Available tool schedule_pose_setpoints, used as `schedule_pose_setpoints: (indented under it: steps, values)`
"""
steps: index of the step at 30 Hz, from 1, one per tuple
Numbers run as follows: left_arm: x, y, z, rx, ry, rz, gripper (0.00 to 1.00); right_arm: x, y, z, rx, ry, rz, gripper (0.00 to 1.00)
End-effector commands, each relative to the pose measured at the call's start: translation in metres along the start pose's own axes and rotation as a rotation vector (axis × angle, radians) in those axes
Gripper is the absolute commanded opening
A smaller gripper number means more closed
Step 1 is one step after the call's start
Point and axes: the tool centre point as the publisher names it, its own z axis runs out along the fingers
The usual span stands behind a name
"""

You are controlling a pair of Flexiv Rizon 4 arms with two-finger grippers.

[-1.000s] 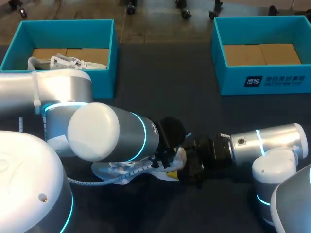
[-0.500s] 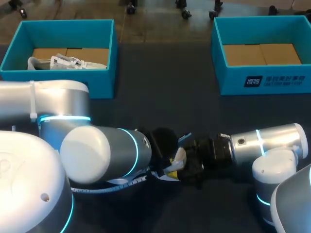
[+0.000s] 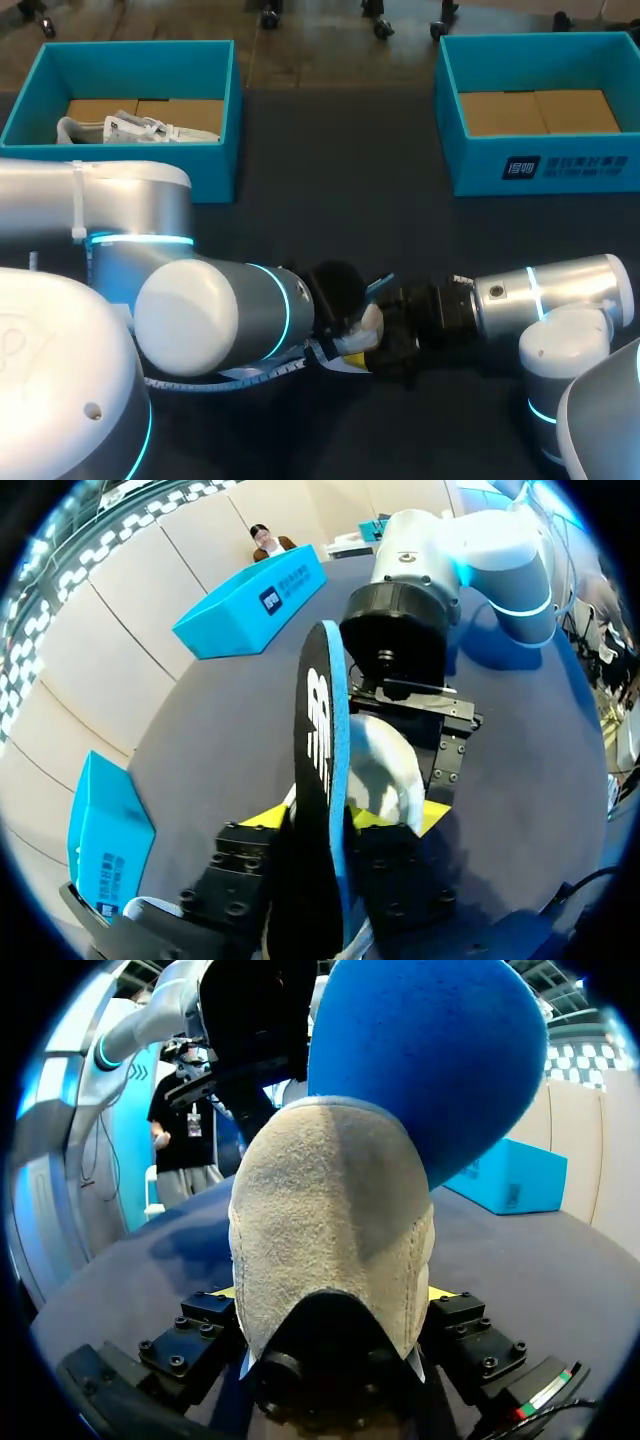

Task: Take the shoe out of the shoebox, open the shoe tongue, remove and reinsert the insole, then place the shoe into the shoebox

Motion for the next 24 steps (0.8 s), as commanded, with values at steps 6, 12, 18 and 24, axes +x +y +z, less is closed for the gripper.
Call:
schedule_pose_setpoints:
  steps: [6,12,18,24]
  values:
    - [-0.003,-0.014,-0.005,0.011,0.072,-0.042,0.00,0.000,0.001,0.002,0.008,0.001,0.001,0.00]
    - [-0.007,-0.036,-0.014,0.003,0.200,-0.109,0.00,0.000,0.001,0.002,0.008,0.001,0.001,0.00]
    - [-0.006,-0.063,-0.033,0.020,0.317,-0.140,0.00,0.000,0.001,0.002,0.008,0.001,0.001,0.00]
    - [-0.005,-0.094,-0.061,0.052,0.467,-0.155,0.00,0.000,0.001,0.002,0.008,0.001,0.001,0.00]
